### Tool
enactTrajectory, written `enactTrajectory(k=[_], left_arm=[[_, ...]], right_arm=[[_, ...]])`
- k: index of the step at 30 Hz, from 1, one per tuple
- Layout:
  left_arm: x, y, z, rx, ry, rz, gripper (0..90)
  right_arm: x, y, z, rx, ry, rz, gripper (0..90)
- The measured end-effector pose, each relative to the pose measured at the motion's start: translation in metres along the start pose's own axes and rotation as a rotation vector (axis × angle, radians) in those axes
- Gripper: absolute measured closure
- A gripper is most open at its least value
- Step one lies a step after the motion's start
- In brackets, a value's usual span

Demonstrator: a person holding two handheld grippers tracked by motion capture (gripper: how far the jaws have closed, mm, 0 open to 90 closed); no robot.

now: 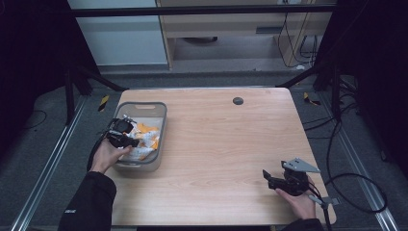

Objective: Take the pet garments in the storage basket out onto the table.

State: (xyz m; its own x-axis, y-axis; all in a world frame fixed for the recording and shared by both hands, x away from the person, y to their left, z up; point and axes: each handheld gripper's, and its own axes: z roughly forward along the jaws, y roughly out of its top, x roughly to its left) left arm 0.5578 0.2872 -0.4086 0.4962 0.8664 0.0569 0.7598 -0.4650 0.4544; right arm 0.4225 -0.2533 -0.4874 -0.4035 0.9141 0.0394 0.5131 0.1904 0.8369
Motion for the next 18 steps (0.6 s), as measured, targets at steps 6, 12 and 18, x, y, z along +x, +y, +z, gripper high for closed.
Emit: enactTrajectory(k=[6, 12, 18], left_arm=[[0.004, 0.000, -0.016, -0.036, 0.011, -0.015, 81.5], [0.006, 0.004, -0.036, -0.067, 0.016, 0.000, 81.6], [0.004, 0.006, -0.054, -0.100, 0.023, 0.006, 81.7]], right_arm=[[0.001, 0.000, 0.000, 0.004, 0.001, 0.005, 18.7], [0.000, 0.000, 0.000, 0.003, 0.001, 0.004, 18.6], [0.000, 0.000, 0.000, -0.001, -0.004, -0.008, 18.6]])
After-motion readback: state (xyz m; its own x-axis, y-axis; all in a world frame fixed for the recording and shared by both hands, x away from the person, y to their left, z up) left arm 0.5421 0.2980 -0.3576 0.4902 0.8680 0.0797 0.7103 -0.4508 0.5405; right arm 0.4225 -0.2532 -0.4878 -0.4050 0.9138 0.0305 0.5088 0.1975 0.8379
